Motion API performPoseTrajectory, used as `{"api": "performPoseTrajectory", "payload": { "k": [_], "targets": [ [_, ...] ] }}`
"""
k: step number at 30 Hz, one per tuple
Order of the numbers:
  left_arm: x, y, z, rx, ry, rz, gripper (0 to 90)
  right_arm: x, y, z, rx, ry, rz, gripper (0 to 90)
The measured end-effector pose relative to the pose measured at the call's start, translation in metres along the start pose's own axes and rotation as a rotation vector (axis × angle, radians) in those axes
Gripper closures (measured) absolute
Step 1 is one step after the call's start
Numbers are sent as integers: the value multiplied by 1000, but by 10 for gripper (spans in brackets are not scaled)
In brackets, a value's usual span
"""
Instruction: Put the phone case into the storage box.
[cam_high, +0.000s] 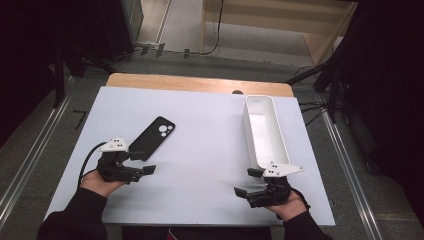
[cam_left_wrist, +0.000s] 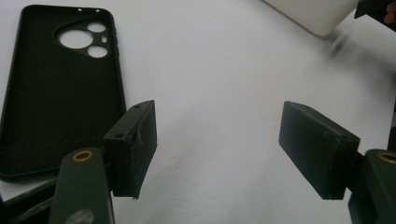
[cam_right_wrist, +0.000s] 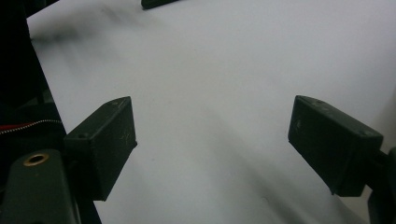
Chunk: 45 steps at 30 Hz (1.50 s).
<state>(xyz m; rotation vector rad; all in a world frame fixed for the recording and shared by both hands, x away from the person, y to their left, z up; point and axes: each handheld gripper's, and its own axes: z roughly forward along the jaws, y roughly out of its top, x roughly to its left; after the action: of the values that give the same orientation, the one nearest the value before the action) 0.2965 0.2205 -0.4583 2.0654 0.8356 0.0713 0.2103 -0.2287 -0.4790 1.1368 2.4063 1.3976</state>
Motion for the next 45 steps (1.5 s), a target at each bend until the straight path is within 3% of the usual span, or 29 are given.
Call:
{"api": "performPoseTrajectory", "payload": {
  "k": [2,4,15,21,27,32,36,40,43,45],
  "targets": [
    [3,1,0,-2,8,-3,277,0,0,0,-2,4,0,135],
    [9,2,2,15,43,6,277,0,0,0,-2,6,0,135],
    [21,7,2,-13,38,-46,278,1,0,0,2,5,5,136],
    [22,14,2,-9,35,-36,297,0,0,1,1,6,8,136],
    [33,22,2,-25,36,-37,296,0,0,1,-1,8,7,136],
    [44,29,4,-25,30,-77,295,0,0,1,1,11,4,136],
    [48,33,4,-46,39,-80,295,1,0,1,1,11,2,136],
    [53,40,5,-30,52,-59,295,0,0,1,2,11,3,136],
    [57,43,7,-52,53,-59,295,0,0,0,0,11,4,136],
    [59,45,9,-38,64,-53,294,0,0,0,-3,11,5,136]
  ]
}}
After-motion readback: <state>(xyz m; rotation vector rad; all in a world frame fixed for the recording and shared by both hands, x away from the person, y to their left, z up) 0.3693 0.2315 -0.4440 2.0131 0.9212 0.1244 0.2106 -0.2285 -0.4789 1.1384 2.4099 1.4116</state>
